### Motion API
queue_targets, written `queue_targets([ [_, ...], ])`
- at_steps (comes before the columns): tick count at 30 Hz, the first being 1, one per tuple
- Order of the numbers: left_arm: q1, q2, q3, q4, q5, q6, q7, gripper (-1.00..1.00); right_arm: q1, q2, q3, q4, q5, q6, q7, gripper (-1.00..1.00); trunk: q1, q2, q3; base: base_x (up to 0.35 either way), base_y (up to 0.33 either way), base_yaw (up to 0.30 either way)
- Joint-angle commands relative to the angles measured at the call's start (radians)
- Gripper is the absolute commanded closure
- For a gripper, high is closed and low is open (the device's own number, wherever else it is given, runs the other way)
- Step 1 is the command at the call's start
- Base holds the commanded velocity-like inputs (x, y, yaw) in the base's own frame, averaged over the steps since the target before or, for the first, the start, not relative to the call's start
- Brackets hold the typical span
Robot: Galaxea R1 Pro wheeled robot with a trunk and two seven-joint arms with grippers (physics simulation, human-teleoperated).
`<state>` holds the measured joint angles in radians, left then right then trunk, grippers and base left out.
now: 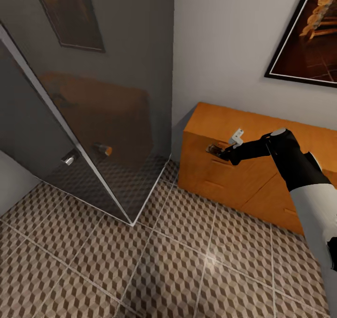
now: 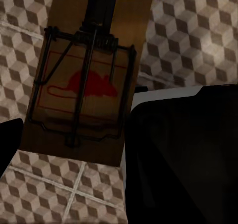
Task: Take the four mousetraps from the cabinet in the bathroom and place them on the bathroom floor. Make sure all four end up on the same floor surface, and ensure that at least two of them are either under or directly next to the same bathroom sink.
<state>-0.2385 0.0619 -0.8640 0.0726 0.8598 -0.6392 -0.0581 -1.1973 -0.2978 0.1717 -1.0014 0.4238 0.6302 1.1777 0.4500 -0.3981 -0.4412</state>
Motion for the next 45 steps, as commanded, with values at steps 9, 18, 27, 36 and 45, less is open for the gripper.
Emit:
queue_targets([
  [9, -0.001, -0.001, -0.007, 0.003, 0.007, -0.004, -0.002, 1.00, -0.002, 0.003, 0.003, 0.090, 0.006, -0.042, 0.002, 1.00, 0.000, -0.002, -0.002, -0.206, 0.131, 0.000],
  [18, -0.001, -0.001, -0.007, 0.003, 0.007, -0.004, -0.002, 1.00, -0.001, 0.023, 0.003, 0.275, 0.004, -0.167, -0.043, 1.00, 0.000, -0.002, -0.002, -0.012, 0.007, 0.000],
  [27, -0.001, -0.002, -0.008, 0.003, 0.007, -0.004, -0.003, 1.00, -0.001, 0.078, 0.003, 0.537, 0.004, -0.345, -0.118, 1.00, 0.000, -0.002, -0.002, 0.000, 0.000, 0.000],
  [36, -0.001, -0.002, -0.010, 0.003, 0.007, -0.004, -0.003, 1.00, -0.001, 0.130, 0.003, 0.795, 0.004, -0.533, -0.197, 1.00, 0.000, -0.002, -0.002, 0.000, 0.000, 0.000],
  [45, -0.001, -0.004, -0.010, 0.003, 0.006, -0.004, -0.004, 1.00, 0.031, 0.195, 0.003, 0.973, 0.004, -0.715, -0.328, 1.00, 0.000, -0.002, -0.002, 0.000, 0.000, 0.000],
])
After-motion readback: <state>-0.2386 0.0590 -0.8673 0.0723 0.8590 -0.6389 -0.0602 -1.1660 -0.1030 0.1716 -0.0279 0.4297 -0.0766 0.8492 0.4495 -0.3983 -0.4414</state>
